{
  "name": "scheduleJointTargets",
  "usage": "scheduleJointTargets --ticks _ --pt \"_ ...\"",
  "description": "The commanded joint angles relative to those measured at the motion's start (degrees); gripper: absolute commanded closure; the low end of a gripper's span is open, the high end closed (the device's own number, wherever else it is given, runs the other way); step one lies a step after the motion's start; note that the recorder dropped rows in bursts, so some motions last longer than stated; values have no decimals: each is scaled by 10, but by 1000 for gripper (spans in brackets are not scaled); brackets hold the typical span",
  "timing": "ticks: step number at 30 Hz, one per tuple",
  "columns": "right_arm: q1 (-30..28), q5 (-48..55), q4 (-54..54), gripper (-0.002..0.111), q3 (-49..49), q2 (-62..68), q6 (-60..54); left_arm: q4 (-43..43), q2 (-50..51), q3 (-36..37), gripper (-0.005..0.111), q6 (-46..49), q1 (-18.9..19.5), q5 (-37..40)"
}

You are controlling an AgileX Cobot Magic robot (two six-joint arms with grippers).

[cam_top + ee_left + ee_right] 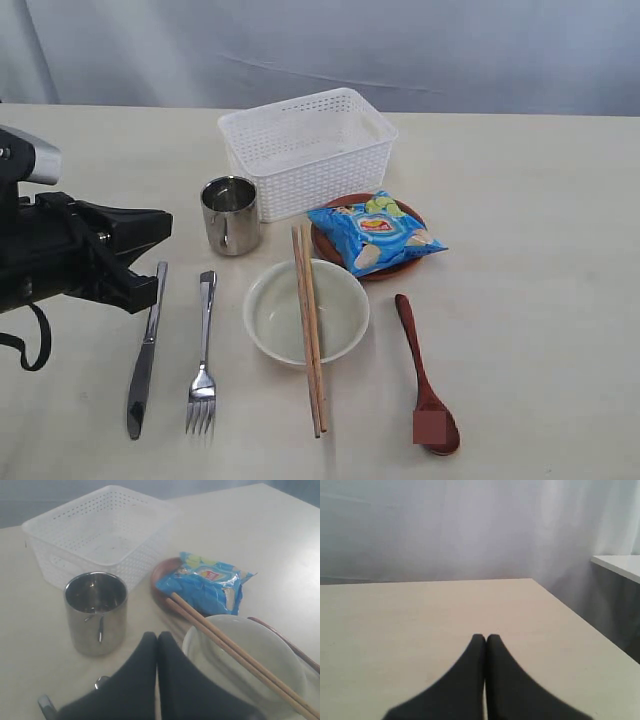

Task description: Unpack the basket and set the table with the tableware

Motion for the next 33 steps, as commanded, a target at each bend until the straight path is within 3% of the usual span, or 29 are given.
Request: scheduleJointTargets --ticks 1,7,17,19,22,24,26,33 --pt "51 2 -2 109 2 -4 -9 -4 -4 2 107 1 2 -1" --pt "95 -5 -2 109 2 -4 -9 -4 -4 2 107 1 2 -1" --pt "97 -5 -2 109 2 -4 -9 -4 -4 2 107 1 2 -1" --pt "97 -5 -2 109 2 -4 -9 -4 -9 2 107 42 2 15" --pt "97 -5 -2 109 2 -4 -9 -4 -82 2 107 102 2 110" --pt "97 -5 -2 109 2 -4 -9 -5 -196 3 107 45 2 242" --pt "97 -5 -2 109 2 -4 -9 -5 -299 3 107 6 2 323" --pt "97 -5 -2 109 2 -4 -9 -5 -552 3 107 -55 2 470"
